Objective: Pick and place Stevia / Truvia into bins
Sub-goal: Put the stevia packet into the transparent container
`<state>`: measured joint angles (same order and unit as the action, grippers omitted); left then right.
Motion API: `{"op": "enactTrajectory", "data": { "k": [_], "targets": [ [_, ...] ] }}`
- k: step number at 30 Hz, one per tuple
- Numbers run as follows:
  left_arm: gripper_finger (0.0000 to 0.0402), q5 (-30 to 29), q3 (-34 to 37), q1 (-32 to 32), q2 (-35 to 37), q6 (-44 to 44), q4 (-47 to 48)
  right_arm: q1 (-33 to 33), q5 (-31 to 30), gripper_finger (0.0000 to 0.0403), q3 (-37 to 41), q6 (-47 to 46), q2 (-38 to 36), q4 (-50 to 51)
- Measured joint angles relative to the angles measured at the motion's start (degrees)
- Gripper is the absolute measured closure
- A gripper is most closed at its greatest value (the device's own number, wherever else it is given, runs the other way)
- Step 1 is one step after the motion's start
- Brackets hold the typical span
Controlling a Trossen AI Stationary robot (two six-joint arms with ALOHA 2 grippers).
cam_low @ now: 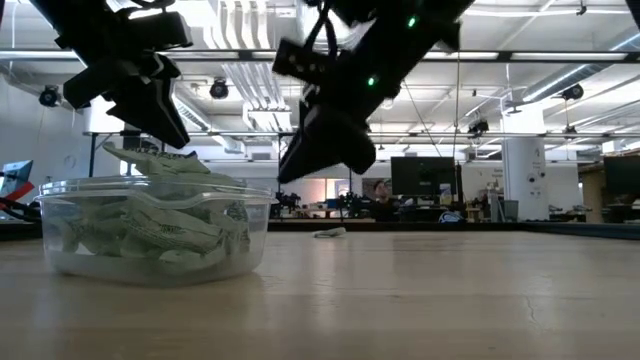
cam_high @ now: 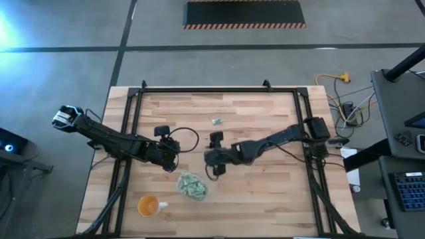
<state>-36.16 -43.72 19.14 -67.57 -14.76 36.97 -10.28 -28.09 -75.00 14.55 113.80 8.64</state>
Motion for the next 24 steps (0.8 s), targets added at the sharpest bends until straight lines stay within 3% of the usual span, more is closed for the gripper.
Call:
{"op": "enactTrajectory", "data": {
  "k": [15,24],
  "targets": [
    [0.0320,0.00,0.02,0.02,0.00,-0.13,1.70,21.23,21.79,0.0279,1.33,4.54,0.79,1.31],
    [0.0320,0.00,0.02,0.04,0.00,-0.12,2.62,27.68,26.94,0.0280,1.33,4.10,0.79,1.75]
  ]
}}
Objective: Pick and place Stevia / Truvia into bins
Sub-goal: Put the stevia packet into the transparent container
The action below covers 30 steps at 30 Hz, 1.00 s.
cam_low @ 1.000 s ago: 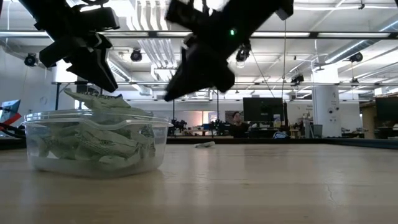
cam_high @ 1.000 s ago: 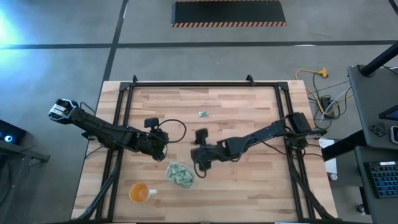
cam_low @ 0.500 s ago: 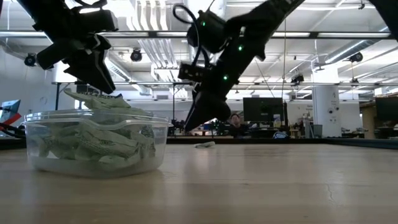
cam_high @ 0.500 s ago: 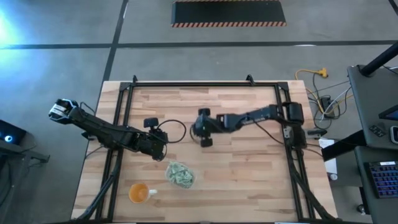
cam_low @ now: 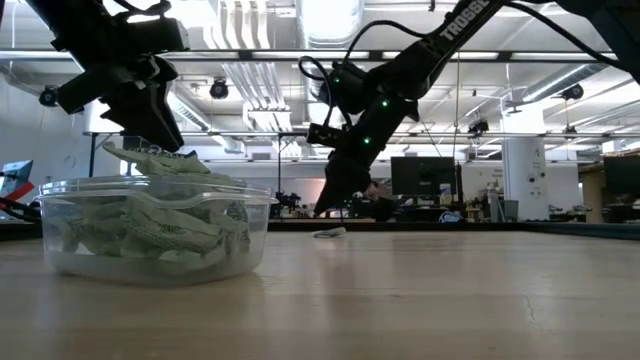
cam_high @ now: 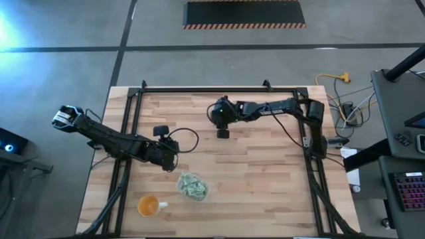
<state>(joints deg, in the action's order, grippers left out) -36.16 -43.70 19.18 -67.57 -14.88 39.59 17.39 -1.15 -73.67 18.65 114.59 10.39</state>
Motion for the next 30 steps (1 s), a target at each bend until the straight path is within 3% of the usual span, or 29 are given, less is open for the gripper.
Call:
{"op": "enactTrajectory", "data": {
  "k": [10,17,30],
  "targets": [
    [0.0320,0.00,0.00,0.00,0.00,0.01,-0.06,1.27,0.26,0.0278,0.00,-0.63,-0.02,0.24],
    [0.0320,0.00,0.00,0.00,0.00,-0.99,-0.06,3.71,-0.05,0.0275,-0.04,-7.12,1.70,1.70],
    [0.0320,-0.01,0.00,0.00,0.00,-1.24,-0.07,4.63,1.68,0.0237,-0.07,-12.59,2.01,4.47]
  ]
}}
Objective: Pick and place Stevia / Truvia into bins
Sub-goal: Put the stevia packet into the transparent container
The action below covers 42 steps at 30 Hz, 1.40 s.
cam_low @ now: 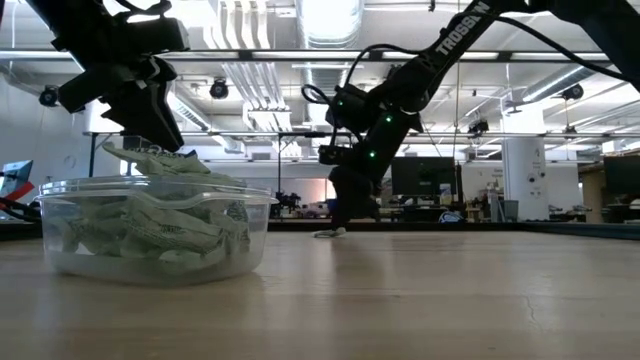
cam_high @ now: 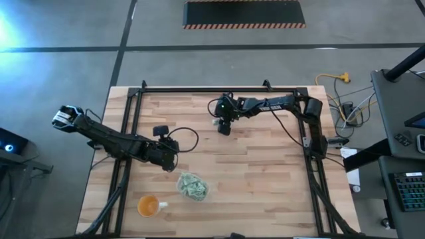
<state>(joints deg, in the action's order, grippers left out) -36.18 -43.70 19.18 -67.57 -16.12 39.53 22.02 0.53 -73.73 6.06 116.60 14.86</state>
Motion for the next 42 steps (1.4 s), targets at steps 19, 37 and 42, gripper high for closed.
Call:
{"op": "enactTrajectory", "data": {
  "k": [19,37,42],
  "targets": [
    [0.0320,0.01,0.00,-0.04,0.00,0.00,0.00,0.04,0.54,0.0373,-0.17,3.85,2.45,1.64],
    [0.0320,0.90,0.00,0.00,0.00,0.00,0.04,-3.86,3.71,0.0395,0.16,3.43,-4.11,4.23],
    [0.0320,0.91,0.00,0.00,0.00,-0.02,0.05,-6.82,3.80,0.0395,0.17,3.57,-7.79,5.30]
  ]
}}
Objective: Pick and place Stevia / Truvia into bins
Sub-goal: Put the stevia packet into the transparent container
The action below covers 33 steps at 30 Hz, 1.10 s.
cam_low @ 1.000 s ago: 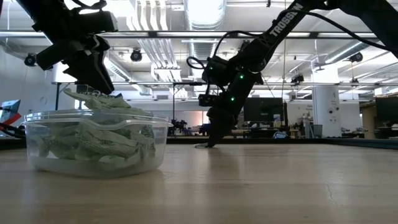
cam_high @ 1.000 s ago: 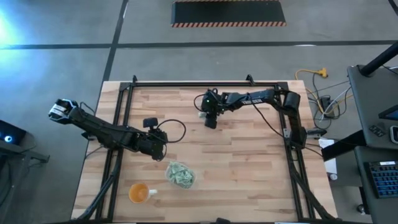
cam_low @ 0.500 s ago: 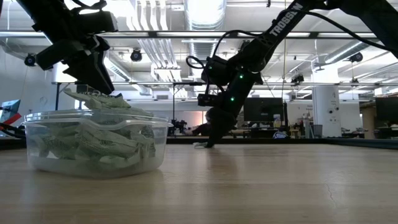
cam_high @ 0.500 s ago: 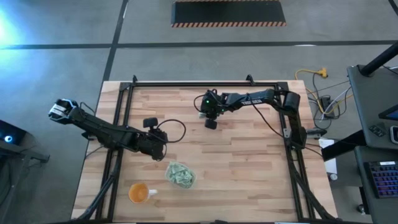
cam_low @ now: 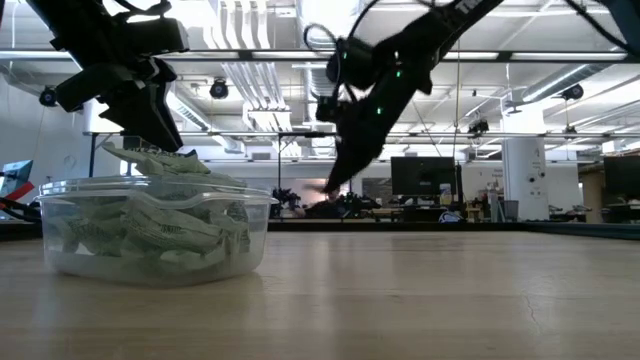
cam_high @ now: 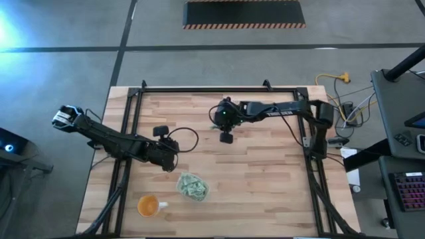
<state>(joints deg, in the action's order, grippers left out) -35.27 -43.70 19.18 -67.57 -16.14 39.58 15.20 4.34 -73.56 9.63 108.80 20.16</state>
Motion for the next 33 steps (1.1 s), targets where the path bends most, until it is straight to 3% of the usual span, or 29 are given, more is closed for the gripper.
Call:
{"op": "enactTrajectory", "data": {
  "k": [15,24,33],
  "targets": [
    [0.0320,0.02,0.00,0.00,0.00,0.00,0.04,-13.57,0.23,0.0394,-0.09,-1.68,-3.65,-1.83],
    [0.0320,-0.01,0.02,0.00,0.00,0.00,-0.03,-22.59,0.24,0.0394,-0.10,0.54,-1.71,-11.07],
    [0.0320,0.02,0.11,0.00,-0.02,0.00,-0.04,-27.21,0.22,0.0394,-0.15,1.09,2.42,-23.21]
  ]
}}
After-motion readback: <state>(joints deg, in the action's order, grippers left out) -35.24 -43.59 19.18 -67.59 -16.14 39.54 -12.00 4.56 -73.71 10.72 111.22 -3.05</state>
